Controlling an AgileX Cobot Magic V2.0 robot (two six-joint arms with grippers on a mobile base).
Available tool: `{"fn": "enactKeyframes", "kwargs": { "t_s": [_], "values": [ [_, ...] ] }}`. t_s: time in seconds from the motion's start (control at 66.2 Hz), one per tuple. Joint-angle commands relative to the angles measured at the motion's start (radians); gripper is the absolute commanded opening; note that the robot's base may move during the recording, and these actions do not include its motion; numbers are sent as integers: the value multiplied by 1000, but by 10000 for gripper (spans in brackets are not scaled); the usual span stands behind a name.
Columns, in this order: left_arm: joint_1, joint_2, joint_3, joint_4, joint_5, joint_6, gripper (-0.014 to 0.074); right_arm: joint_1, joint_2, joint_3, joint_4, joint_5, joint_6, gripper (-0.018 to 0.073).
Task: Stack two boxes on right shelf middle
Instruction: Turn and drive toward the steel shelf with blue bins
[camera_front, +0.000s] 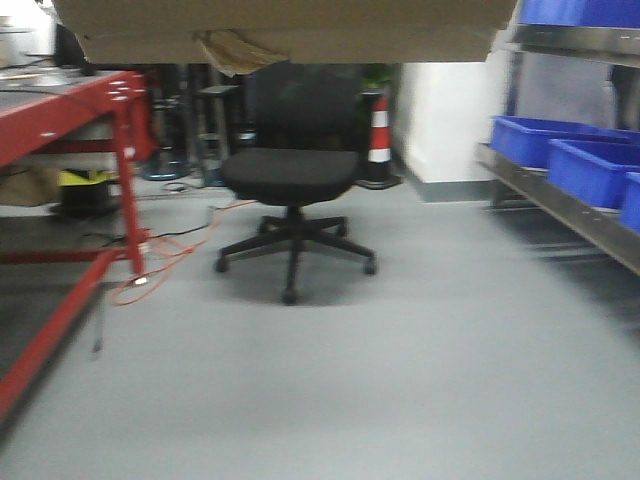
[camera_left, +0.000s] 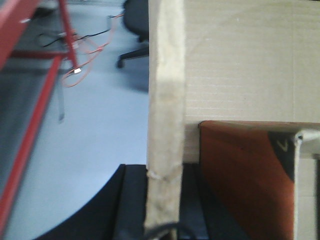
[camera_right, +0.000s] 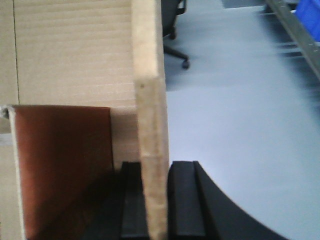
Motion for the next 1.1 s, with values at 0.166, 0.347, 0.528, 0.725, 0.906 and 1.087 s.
{"fn": "enactKeyframes", "kwargs": {
  "t_s": [0.166, 0.347, 0.528, 0.725, 0.906, 1.087],
  "values": [
    [2, -15, -14, 14, -41, -8, -111, -2, -15, -13, -31, -38, 7, -154],
    [2, -15, -14, 14, -41, -8, -111, -2, -15, -13, -31, -38, 7, -154],
    [2, -15, -14, 14, -41, -8, -111, -2, -15, -13, -31, -38, 7, -154],
    [2, -15, -14, 14, -41, -8, -111, -2, -15, -13, -31, -38, 7, -154],
    [2, -15, -14, 14, -41, -8, -111, -2, -15, -13, -31, -38, 7, -154],
    [2, -15, -14, 14, -41, -8, -111, -2, -15, -13, -31, -38, 7, -154]
  ]
}}
